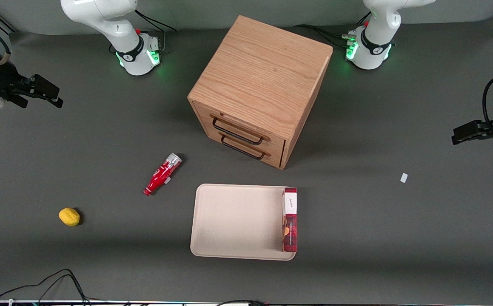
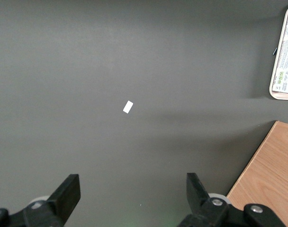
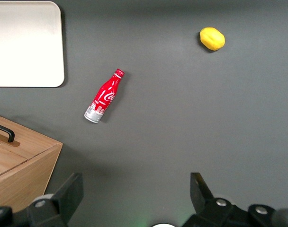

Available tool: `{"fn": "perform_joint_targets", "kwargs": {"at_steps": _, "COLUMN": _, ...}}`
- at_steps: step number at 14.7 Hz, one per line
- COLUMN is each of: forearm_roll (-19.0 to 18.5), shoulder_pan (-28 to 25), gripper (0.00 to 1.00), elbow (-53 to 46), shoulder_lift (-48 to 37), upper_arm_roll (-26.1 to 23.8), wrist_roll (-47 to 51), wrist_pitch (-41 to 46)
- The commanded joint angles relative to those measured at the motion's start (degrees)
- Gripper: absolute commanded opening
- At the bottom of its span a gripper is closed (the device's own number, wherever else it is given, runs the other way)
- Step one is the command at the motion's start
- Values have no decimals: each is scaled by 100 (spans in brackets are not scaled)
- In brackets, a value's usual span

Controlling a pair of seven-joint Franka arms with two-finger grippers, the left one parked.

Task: Place coke bottle on tray
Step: 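Move the right gripper down over the red Coca-Cola bottle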

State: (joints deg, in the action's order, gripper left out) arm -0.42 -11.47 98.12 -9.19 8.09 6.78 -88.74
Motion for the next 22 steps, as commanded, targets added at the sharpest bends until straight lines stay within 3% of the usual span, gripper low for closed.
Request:
{"fn": "perform_joint_targets", "kwargs": {"at_steps": 1, "forearm_roll": -116, "shoulder_pan": -48, "gripper": 100, "elbow": -153, "shoulder_lift": 93, "upper_arm_roll": 9, "wrist_roll": -37, "wrist_pitch": 138}}
{"fn": "perform_joint_targets", "kwargs": {"at_steps": 7, "forearm_roll": -107, "shoulder_pan": -74, "gripper": 100, "elbow": -223, "shoulder_lift": 312, "upper_arm_roll": -26, "wrist_roll": -10, "wrist_pitch": 138}}
{"fn": "perform_joint_targets", "kwargs": {"at_steps": 13, "forearm_roll": -37, "shoulder_pan": -127, "gripper": 100, "elbow": -118, "shoulder_lift": 944, "upper_arm_roll": -527, "wrist_roll": 1402, "wrist_pitch": -459}}
{"fn": "perform_joint_targets", "kwargs": {"at_steps": 22, "forearm_roll": -89, "shoulder_pan": -127, "gripper": 100, "elbow": 1656, "shoulder_lift": 1473, "upper_arm_roll": -1027, "wrist_roll": 3362, "wrist_pitch": -2822}}
